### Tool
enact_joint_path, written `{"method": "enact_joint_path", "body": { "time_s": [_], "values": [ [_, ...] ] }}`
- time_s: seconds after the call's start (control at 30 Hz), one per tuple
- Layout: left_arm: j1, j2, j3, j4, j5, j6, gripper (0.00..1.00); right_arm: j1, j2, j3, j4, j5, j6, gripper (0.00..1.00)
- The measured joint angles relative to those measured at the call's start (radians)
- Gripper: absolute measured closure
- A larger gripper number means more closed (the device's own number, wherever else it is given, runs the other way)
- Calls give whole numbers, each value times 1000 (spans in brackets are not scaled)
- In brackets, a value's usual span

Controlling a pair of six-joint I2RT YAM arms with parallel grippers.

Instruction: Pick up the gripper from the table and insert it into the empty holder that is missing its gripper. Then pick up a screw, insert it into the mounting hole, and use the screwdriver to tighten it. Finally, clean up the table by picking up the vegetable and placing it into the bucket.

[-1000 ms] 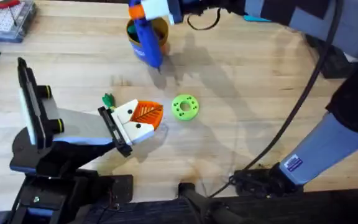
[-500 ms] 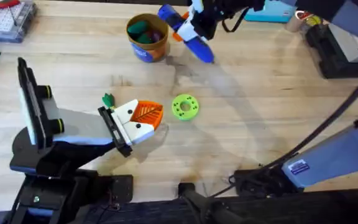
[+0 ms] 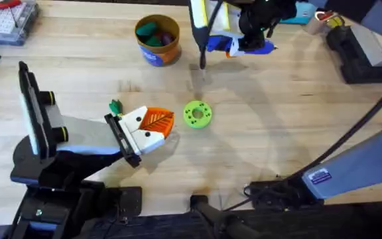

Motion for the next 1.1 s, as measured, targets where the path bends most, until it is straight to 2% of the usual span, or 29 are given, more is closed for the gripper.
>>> {"method": "enact_joint_path", "body": {
  "time_s": [0.2, 0.37, 0.47, 0.63, 0.67, 0.7, 0.83, 0.87, 0.9, 0.97, 1.1],
  "values": [
    [0, 0, 0, 0, -1, 0, 997, -60, -1, -209, 174, 6, -92, 976],
    [0, 0, 0, 0, -1, 0, 997, -72, 4, -354, 302, 9, -140, 976],
    [0, 0, 0, 0, -2, 0, 997, -71, 4, -398, 338, 6, -156, 976],
    [0, 0, 0, 0, -2, 0, 997, -71, 4, -404, 345, 3, -169, 976],
    [0, 0, 0, 0, -2, 0, 997, -71, 4, -404, 345, 4, -169, 952],
    [0, 0, 0, 0, -2, 0, 997, -71, 4, -404, 344, 3, -169, 831],
    [0, 0, 0, 0, -2, 0, 997, -71, -4, -404, 362, 3, -169, 243],
    [0, 0, 0, 0, -2, 4, 948, -71, -8, -403, 369, 3, -169, 102],
    [0, 0, 0, 0, -2, 8, 876, -71, -12, -401, 369, 3, -167, 29],
    [0, 0, 0, 0, -2, 6, 712, -71, -14, -400, 359, 3, -162, 14],
    [0, 0, 0, 0, -2, 5, 106, -67, -15, -400, 356, 4, -152, 14]
  ]
}}
